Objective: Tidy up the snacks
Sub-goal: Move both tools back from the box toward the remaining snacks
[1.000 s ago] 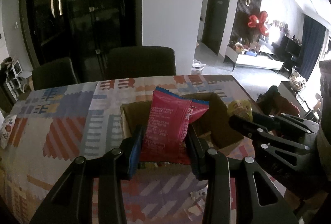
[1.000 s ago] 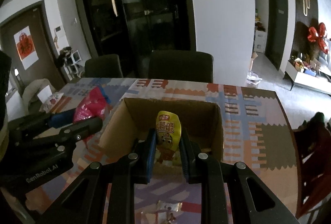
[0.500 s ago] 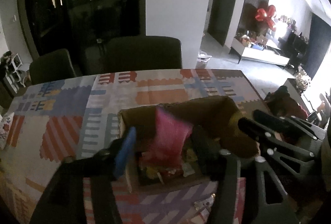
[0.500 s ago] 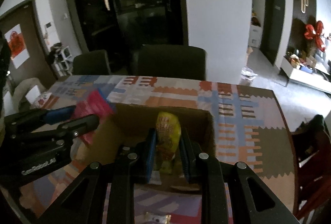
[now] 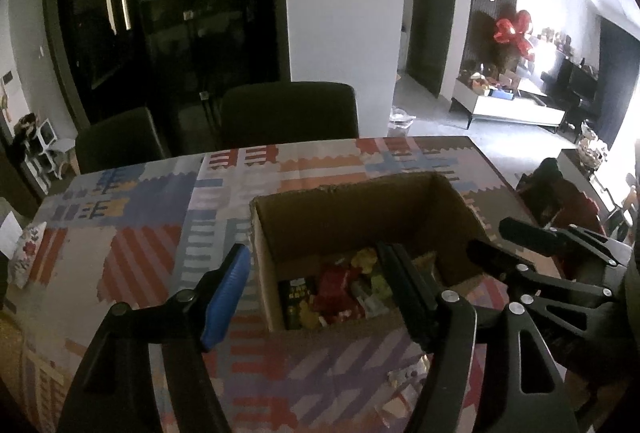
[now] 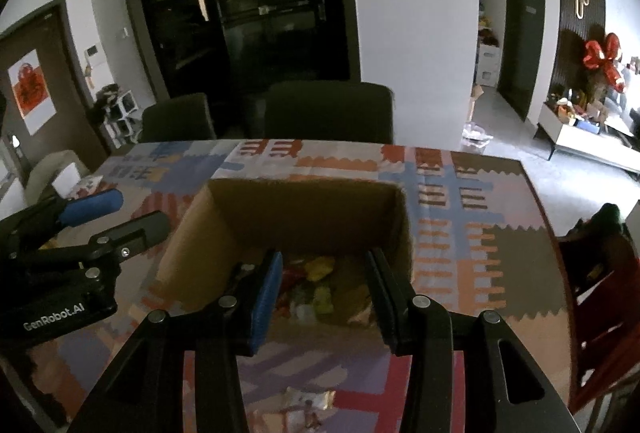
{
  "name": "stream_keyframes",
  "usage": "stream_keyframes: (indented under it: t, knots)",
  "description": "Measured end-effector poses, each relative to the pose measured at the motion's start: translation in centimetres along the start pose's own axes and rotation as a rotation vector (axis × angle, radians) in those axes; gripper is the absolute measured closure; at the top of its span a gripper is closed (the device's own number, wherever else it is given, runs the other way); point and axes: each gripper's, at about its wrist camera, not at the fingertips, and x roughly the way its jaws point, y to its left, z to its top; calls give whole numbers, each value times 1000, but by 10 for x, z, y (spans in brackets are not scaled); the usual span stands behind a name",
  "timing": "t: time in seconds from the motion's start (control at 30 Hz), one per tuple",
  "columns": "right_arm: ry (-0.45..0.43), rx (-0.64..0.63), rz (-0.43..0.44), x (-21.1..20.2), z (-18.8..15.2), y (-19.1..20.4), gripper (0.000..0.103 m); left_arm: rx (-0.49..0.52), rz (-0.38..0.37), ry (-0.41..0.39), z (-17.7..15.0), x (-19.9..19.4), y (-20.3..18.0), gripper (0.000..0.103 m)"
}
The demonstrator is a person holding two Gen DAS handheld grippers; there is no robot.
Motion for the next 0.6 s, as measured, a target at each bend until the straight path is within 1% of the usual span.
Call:
stream_keyframes:
  t: [0.33, 0.43, 0.6]
  knots:
    - [63, 33, 43, -4, -43, 7, 59, 33, -26, -3, -39, -16, -6, 34]
    - [91, 32, 41, -1, -58, 7, 59, 45, -30, 15, -54, -14, -11, 34]
    - [158, 54, 32, 10, -84, 2, 59, 39, -43, 70, -82, -3, -14, 34]
